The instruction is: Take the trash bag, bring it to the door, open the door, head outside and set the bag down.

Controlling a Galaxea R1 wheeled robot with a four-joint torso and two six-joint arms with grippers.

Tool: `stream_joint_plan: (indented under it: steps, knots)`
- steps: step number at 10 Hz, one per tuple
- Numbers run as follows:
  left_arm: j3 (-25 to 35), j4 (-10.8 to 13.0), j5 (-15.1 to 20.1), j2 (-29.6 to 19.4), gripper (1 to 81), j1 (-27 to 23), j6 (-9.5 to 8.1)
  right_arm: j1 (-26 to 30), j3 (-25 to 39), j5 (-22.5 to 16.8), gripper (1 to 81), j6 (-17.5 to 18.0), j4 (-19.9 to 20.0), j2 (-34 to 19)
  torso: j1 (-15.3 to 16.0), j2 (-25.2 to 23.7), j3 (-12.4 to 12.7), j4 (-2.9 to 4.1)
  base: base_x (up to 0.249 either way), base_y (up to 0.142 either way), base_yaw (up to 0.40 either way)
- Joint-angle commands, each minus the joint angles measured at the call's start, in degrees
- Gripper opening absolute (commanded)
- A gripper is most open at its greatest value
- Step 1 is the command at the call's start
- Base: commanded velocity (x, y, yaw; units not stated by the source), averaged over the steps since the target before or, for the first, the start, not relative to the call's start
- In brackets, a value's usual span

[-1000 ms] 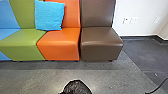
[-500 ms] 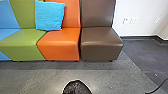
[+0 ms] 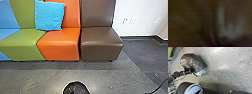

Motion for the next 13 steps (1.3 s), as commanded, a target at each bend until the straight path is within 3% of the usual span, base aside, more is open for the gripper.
stream_joint_plan:
  steps: [1, 3, 4, 6, 7, 9, 13]
  knots:
    - [-1.7, 3.6, 2.1, -0.8, 1.0, -1.3, -0.09, 4.1, 1.6, -3.5, 81.1, 0.1, 1.0, -2.8, 0.0, 0.0, 0.0, 0.0, 0.0, 0.0, 0.0]
    - [-1.4, 3.5, 2.3, -1.3, 1.0, -1.2, -0.09, 3.7, 1.4, -3.5, 81.1, 0.1, 0.8, -2.7, 0.0, 0.0, 0.0, 0.0, 0.0, 0.0, 0.0]
    - [-1.4, 3.7, 2.4, -1.3, 1.0, -1.1, 0.17, 3.6, 1.3, -3.5, 81.1, 0.1, 0.8, -2.7, -3.7, 5.7, 0.0, 0.0, 0.0, 0.0, 0.0]
    - [-1.4, 3.9, 2.3, -1.4, 1.0, -0.4, 3.86, 2.8, 1.2, -3.4, 81.1, 0.1, 0.8, -2.6, -4.5, 6.9, 0.0, 0.0, 0.0, 0.0, 0.0]
    - [-1.4, 3.9, 2.5, -1.5, 1.0, -0.2, 4.13, 2.6, 0.9, -3.4, 81.1, 0.0, 0.8, -2.5, -5.6, 8.8, 0.0, 0.0, 0.0, 0.0, 0.0]
    - [-0.7, 4.0, 2.9, -2.1, 1.0, -0.1, 4.13, 2.3, 0.8, -3.3, 81.1, 0.0, 0.8, -2.3, -8.0, 12.7, 5.3, 0.0, 0.0, 0.0, 0.0]
    - [3.8, 4.0, 2.9, -3.9, 1.0, 0.0, 4.13, -0.1, -0.3, -2.8, 81.1, 0.0, 0.8, -0.7, -12.0, 19.0, 10.7, 0.0, 0.0, 0.0, 0.0]
